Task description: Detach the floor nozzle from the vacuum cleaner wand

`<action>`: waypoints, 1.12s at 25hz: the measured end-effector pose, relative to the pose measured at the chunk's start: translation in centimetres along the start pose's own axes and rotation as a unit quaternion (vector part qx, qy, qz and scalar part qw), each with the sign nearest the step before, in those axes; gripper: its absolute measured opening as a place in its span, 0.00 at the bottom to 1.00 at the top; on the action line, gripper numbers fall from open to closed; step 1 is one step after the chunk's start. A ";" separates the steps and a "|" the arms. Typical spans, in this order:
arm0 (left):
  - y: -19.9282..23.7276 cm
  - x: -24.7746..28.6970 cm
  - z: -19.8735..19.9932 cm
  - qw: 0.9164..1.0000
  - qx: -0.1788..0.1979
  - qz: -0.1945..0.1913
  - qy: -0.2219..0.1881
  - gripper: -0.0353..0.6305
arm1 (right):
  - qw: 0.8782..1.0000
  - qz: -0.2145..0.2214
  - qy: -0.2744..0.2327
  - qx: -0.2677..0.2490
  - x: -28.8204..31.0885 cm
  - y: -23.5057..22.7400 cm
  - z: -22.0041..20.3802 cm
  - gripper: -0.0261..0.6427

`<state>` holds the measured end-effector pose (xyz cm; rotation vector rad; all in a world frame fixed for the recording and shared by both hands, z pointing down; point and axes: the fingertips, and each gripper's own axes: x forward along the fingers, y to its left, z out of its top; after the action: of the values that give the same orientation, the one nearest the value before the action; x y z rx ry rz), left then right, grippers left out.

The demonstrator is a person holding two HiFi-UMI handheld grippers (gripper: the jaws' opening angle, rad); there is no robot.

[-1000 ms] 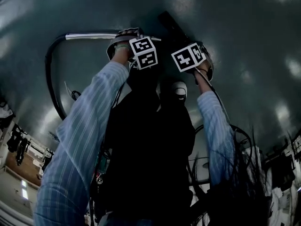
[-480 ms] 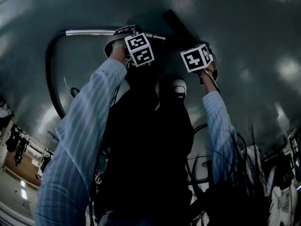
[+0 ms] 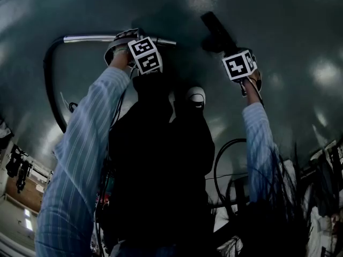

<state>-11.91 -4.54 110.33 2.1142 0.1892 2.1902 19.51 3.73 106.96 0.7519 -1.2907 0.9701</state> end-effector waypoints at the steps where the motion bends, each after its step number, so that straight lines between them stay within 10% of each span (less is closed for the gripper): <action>1: 0.0 -0.2 0.0 1.000 -0.002 0.006 0.005 0.36 | 1.000 0.010 0.006 0.003 -0.1 0.2 -0.1 0.38; 7: 0.6 -4.3 1.6 0.997 -0.067 -0.009 -0.025 0.35 | 0.990 0.094 -0.026 0.097 -2.8 2.2 0.2 0.38; 22: -2.9 -24.1 3.9 0.979 -0.179 -0.044 -0.087 0.35 | 0.949 0.128 -0.136 0.252 -23.3 4.9 -0.7 0.38; 28: -4.2 -32.3 5.6 0.939 -0.278 -0.090 -0.180 0.35 | 0.900 0.163 -0.253 0.316 -32.2 5.5 1.9 0.38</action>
<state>-5.16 -5.10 77.93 2.0095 -0.2310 1.4839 13.57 -0.84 75.09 1.3856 -1.5936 1.5753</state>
